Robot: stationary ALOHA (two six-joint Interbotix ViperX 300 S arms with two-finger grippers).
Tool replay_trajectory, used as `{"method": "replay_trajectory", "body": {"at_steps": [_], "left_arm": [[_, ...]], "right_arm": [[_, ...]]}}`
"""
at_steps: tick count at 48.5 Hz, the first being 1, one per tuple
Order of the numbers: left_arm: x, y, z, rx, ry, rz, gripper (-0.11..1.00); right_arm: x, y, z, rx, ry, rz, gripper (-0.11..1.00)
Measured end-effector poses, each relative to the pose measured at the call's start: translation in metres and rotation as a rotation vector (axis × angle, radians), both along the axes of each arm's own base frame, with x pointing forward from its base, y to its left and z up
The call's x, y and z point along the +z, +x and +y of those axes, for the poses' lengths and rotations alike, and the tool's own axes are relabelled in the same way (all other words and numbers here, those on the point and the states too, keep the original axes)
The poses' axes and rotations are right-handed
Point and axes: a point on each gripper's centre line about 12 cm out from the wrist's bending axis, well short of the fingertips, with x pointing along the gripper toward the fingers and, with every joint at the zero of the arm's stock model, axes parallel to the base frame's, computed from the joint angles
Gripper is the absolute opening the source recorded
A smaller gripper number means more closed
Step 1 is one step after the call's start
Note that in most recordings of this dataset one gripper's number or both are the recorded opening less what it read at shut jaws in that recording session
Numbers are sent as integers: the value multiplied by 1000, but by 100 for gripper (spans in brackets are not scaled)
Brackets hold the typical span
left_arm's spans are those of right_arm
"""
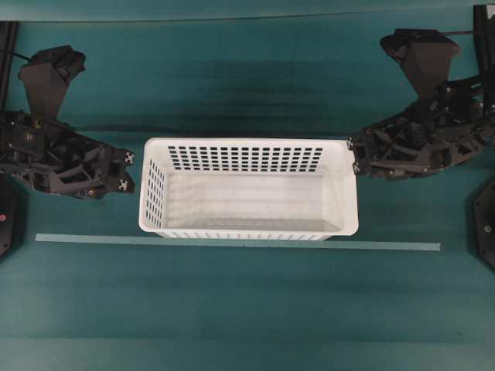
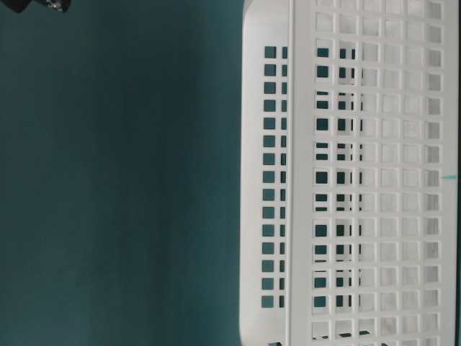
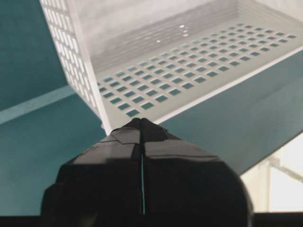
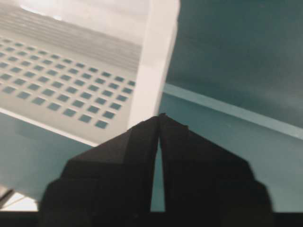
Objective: Lift the white basket with both hands.
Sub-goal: 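Lower both open grippers over the left and right basket rims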
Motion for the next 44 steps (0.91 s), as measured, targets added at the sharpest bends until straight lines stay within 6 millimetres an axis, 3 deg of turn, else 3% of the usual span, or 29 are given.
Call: {"method": "replay_trajectory", "body": {"at_steps": [6,10,18,25,32,44], "left_arm": [[0,0,0,0,1,-1,2],[0,0,0,-3,1,-1,13],[-2,-1,0,-3,1,5,60],[-6,-3,-1,8,-8,12,95],[-10,-2,1,39,-29,24,91],[-41,8,11,97,-51,126,91]], "right_arm": [[-1,5,-1,-23,1,-28,39],[-4,5,-1,-33,8,-22,56],[-10,4,1,-52,39,1,89],[-16,5,2,-82,63,22,93],[-24,9,2,-116,81,52,93],[-42,17,-1,-131,90,98,93]]}}
